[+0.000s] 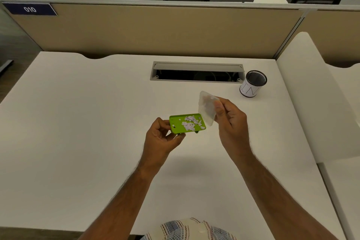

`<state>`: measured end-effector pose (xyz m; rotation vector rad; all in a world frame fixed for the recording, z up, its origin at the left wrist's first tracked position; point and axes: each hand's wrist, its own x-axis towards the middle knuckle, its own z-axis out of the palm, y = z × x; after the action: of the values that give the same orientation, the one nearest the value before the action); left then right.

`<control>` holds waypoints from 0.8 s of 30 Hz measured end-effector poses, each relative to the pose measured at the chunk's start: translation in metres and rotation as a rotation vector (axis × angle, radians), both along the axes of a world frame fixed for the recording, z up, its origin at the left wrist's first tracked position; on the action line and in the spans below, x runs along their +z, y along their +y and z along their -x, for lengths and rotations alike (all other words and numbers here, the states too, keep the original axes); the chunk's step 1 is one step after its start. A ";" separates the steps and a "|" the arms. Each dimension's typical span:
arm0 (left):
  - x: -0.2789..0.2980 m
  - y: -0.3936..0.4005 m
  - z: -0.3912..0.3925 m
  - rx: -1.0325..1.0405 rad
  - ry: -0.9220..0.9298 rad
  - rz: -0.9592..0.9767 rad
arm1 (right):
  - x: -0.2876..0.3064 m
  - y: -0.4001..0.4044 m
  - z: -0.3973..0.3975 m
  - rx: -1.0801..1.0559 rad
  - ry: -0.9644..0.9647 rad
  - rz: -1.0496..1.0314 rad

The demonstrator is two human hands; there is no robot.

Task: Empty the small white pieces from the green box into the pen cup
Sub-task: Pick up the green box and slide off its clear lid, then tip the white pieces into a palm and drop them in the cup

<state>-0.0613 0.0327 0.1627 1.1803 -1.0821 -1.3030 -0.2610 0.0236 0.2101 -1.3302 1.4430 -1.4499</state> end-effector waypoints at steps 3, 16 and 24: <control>0.000 0.000 0.001 0.003 0.000 0.006 | -0.009 -0.006 0.005 -0.074 -0.173 -0.047; 0.000 0.001 -0.002 0.028 0.045 -0.014 | -0.096 -0.008 0.026 -0.292 -0.631 -0.420; -0.005 0.001 -0.005 0.056 0.040 -0.029 | -0.160 0.004 0.035 -0.289 -0.772 -0.602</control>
<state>-0.0562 0.0341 0.1576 1.1927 -0.9979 -1.2975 -0.2959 0.0273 0.0503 -0.1516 1.3806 -1.3200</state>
